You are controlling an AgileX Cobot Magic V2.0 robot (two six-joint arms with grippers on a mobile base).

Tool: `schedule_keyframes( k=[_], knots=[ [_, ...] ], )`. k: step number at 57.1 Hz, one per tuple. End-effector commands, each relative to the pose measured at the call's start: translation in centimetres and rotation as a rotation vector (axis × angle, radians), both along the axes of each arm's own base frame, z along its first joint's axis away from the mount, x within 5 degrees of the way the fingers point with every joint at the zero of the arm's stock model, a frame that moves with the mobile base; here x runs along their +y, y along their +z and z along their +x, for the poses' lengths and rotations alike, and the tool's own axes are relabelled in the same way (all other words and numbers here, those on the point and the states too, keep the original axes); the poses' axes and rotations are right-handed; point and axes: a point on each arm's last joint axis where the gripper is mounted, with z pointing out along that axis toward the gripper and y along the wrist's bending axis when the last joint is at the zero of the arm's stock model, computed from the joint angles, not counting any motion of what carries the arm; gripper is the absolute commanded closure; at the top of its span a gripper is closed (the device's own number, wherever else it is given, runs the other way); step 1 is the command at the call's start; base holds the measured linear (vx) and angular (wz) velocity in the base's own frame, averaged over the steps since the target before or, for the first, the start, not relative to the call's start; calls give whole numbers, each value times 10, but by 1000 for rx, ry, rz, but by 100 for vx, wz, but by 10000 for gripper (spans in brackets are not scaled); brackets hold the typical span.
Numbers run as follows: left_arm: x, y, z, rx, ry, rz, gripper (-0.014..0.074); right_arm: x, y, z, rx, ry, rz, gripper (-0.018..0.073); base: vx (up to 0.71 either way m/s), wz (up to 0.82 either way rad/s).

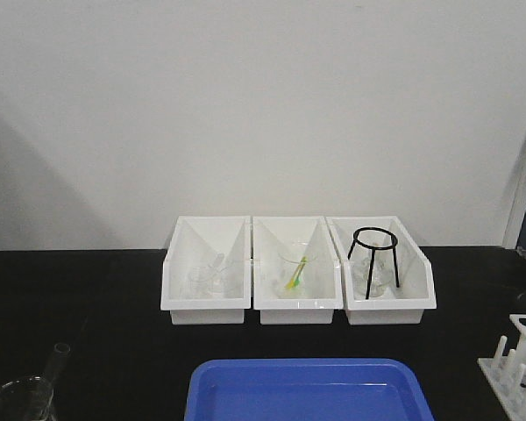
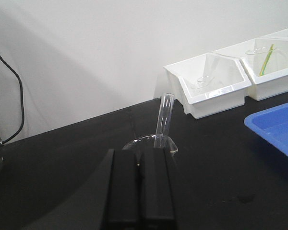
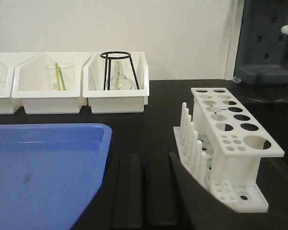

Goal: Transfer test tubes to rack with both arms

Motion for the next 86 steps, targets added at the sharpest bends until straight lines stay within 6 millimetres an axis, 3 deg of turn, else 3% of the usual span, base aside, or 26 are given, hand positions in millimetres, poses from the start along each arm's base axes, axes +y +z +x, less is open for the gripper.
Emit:
schedule_keyframes(
  k=[1,22,25,26,29,39,46,55,61,67,71,77,86],
  knots=[
    [1,0,0,-71,10,-19,611,0,4,0,-79,-6,-11,567,0,0],
    [1,3,-1,-97,13,-26,611,0,9,0,-134,-5,-13,567,0,0],
    [1,5,-1,-100,11,-93,611,0,12,0,-163,-5,-12,567,0,0],
    [2,6,-1,-87,6,-284,611,0,16,-1,-208,-4,-14,567,0,0],
    [2,6,-1,-79,4,-364,611,0,19,-1,-237,-3,-15,567,0,0],
    [3,12,-2,-149,9,-368,611,0,25,-2,-309,-2,-17,567,0,0],
    [7,26,-5,-299,20,-385,611,0,38,-5,-372,-1,-19,567,0,0],
    [7,68,-15,-372,-9,-398,611,1,95,-20,-524,-8,-85,567,0,0],
    [5,112,-26,-392,-34,-355,611,1,146,-26,-564,-21,-135,567,0,0],
    [5,166,-28,-427,-35,-286,611,1,195,-17,-536,-25,-141,567,0,-1],
    [3,194,-16,-407,-27,-238,611,0,227,-6,-534,-26,-141,567,0,0],
    [0,224,6,-362,-26,-205,611,0,257,16,-523,-26,-141,567,0,0],
    [-6,232,48,-218,-30,-211,611,-2,272,52,-462,-21,-128,567,0,0]
  ],
)
